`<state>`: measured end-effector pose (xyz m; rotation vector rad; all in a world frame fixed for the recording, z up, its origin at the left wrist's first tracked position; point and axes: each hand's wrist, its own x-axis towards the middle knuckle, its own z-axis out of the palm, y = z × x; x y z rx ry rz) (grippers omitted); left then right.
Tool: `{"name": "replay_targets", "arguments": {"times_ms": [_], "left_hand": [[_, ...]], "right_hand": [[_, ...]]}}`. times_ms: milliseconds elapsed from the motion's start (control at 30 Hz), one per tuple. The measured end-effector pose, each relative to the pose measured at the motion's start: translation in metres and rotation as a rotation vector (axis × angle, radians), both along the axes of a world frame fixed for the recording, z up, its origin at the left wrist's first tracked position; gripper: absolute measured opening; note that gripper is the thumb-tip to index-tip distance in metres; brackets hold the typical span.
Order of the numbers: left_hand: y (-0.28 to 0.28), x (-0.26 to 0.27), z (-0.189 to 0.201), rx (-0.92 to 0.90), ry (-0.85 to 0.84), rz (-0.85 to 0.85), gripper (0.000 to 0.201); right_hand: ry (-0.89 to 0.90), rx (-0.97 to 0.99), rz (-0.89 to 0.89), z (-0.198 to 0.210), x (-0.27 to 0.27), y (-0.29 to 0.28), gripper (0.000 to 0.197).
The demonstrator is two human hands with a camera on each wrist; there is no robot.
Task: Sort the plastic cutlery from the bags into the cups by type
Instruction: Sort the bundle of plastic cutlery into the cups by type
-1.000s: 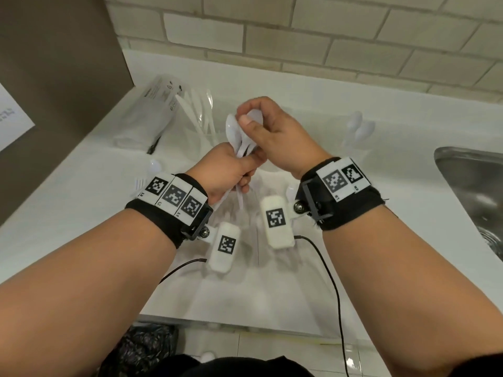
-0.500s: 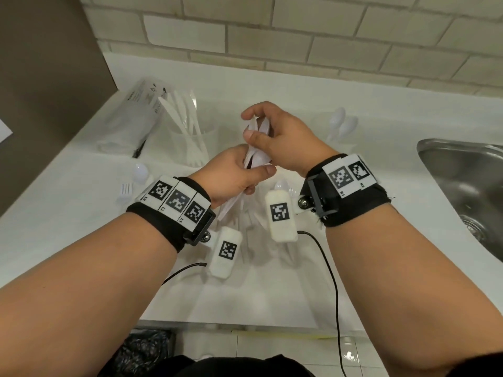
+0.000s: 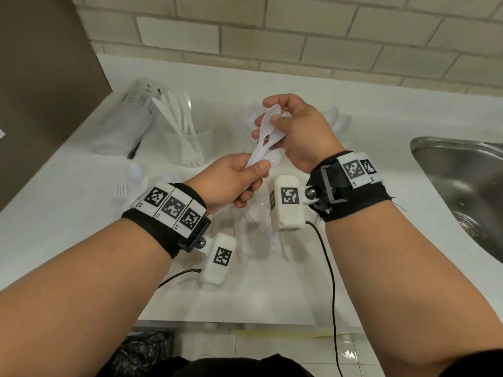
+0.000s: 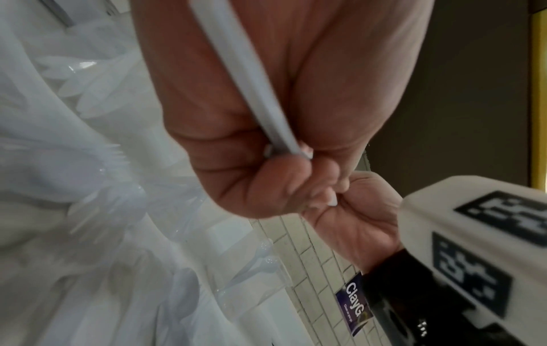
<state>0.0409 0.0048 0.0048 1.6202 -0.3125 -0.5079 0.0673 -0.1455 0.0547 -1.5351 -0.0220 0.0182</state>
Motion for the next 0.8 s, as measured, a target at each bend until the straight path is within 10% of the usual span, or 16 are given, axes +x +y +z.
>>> {"name": "replay_targets", "arguments": {"times_ms": [300,800], "left_hand": [[0.009,0.019,-0.002,0.169,-0.085,0.343,0.024],[-0.013,0.016,0.006,0.118,-0.411,0.382,0.034]], "right_hand": [[-0.131,0.114,-0.434,0.013,0.009,-0.018,0.033],[0.147,0.087,-0.118,-0.011,0.006,0.019,0.009]]}}
